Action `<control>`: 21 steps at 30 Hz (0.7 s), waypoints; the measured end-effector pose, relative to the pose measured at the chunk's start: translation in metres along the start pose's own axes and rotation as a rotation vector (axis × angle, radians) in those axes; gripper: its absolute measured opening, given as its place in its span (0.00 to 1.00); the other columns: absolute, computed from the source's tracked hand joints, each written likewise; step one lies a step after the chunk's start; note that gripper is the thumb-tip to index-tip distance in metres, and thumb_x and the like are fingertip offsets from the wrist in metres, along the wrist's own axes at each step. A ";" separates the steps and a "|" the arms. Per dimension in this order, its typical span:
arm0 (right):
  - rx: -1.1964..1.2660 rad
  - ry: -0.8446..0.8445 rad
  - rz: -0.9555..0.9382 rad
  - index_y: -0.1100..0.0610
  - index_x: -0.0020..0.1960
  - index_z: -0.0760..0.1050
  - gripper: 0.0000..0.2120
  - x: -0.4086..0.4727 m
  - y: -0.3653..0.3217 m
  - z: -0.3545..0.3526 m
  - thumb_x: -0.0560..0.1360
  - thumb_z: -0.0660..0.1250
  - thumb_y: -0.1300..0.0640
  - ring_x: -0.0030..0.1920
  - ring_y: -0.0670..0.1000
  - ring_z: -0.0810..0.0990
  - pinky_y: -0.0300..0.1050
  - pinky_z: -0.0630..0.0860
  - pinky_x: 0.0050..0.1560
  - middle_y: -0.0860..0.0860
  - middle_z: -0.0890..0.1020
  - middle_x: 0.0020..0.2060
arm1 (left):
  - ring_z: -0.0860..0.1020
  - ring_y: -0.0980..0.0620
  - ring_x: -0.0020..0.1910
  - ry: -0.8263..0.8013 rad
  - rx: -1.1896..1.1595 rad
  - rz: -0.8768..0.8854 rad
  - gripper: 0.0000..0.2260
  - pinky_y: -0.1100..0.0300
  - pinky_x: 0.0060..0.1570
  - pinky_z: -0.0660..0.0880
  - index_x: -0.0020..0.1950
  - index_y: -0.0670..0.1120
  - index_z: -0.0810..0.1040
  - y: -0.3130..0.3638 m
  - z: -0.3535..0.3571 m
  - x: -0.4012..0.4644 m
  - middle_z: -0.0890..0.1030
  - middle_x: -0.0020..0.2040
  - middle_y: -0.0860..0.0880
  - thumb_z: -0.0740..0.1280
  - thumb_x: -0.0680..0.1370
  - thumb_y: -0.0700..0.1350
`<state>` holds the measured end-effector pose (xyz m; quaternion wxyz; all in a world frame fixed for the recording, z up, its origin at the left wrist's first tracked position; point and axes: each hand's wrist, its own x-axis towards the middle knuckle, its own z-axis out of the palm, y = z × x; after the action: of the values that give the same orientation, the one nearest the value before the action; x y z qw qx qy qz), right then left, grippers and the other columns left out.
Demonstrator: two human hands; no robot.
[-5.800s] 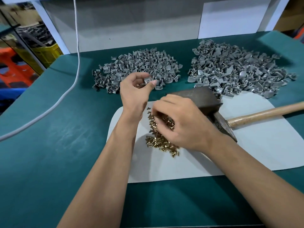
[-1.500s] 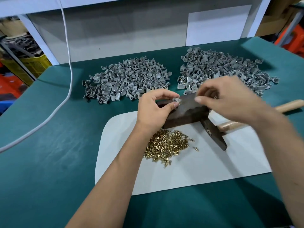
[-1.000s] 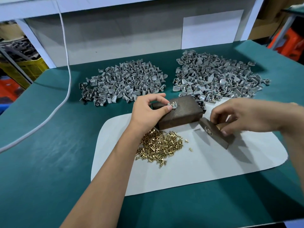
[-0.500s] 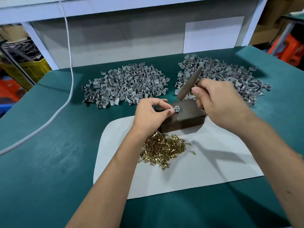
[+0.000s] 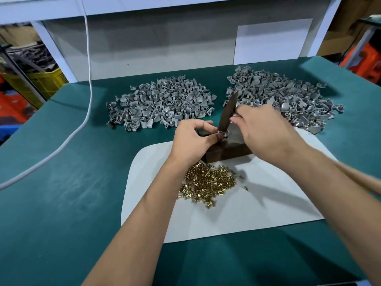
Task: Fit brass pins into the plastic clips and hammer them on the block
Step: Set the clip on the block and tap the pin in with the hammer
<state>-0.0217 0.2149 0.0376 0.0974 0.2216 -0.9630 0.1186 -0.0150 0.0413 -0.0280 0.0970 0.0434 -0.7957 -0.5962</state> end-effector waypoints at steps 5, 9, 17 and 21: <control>0.112 0.244 -0.022 0.54 0.55 0.75 0.12 0.000 0.004 -0.012 0.85 0.57 0.48 0.33 0.59 0.73 0.51 0.72 0.36 0.54 0.76 0.34 | 0.83 0.56 0.56 0.008 0.020 0.007 0.03 0.49 0.64 0.78 0.42 0.46 0.88 0.001 0.000 0.000 0.85 0.56 0.49 0.80 0.71 0.40; 0.048 -0.002 0.002 0.54 0.53 0.73 0.11 -0.005 0.000 -0.001 0.86 0.56 0.49 0.39 0.62 0.76 0.55 0.76 0.42 0.58 0.80 0.40 | 0.84 0.57 0.55 -0.002 -0.004 0.011 0.05 0.49 0.62 0.80 0.41 0.47 0.87 0.000 -0.001 -0.001 0.85 0.55 0.48 0.80 0.71 0.39; 0.067 0.097 -0.002 0.55 0.57 0.73 0.12 -0.005 -0.001 0.002 0.86 0.56 0.50 0.36 0.60 0.72 0.52 0.71 0.39 0.56 0.76 0.37 | 0.84 0.55 0.56 -0.003 -0.022 0.008 0.05 0.50 0.62 0.79 0.41 0.46 0.87 0.001 -0.001 -0.001 0.85 0.55 0.47 0.79 0.72 0.37; -0.057 0.038 -0.041 0.53 0.54 0.73 0.11 0.001 0.005 -0.008 0.86 0.56 0.49 0.36 0.60 0.72 0.52 0.72 0.38 0.56 0.77 0.37 | 0.83 0.55 0.56 -0.003 -0.011 0.006 0.03 0.50 0.63 0.79 0.43 0.43 0.87 0.003 -0.001 -0.003 0.85 0.55 0.46 0.79 0.72 0.37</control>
<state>-0.0242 0.2208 0.0443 0.1243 0.2364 -0.9592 0.0930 -0.0114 0.0417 -0.0256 0.0979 0.0396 -0.7927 -0.6004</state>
